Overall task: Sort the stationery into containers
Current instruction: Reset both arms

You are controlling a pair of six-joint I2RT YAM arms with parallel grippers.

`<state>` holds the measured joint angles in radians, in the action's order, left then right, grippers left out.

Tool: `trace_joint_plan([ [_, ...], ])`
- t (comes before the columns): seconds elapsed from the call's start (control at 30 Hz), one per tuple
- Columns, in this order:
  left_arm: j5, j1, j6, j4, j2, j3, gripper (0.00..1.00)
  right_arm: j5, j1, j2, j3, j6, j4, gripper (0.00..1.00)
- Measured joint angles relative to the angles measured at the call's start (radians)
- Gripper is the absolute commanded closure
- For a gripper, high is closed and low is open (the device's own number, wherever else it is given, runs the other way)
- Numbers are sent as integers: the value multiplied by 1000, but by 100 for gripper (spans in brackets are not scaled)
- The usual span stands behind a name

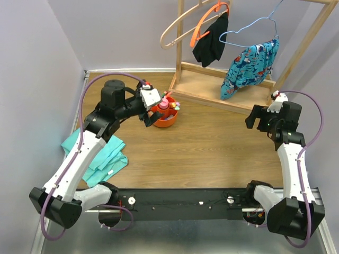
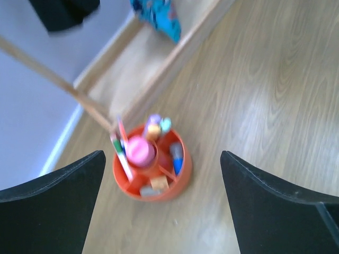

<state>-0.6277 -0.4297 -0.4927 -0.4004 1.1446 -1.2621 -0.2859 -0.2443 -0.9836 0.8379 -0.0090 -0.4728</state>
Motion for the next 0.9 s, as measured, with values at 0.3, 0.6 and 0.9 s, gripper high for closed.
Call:
trace_joint_plan([
  [0.3, 389, 70, 130, -85, -175, 246, 1, 168, -5, 9, 0, 70, -55, 0],
  [0.6, 572, 438, 398, -43, -149, 357, 1, 72, 5, -6, 9, 103, -44, 0],
  [0.9, 533, 506, 433, 37, -132, 395, 1, 92, 152, -118, 87, 107, -8, 0],
])
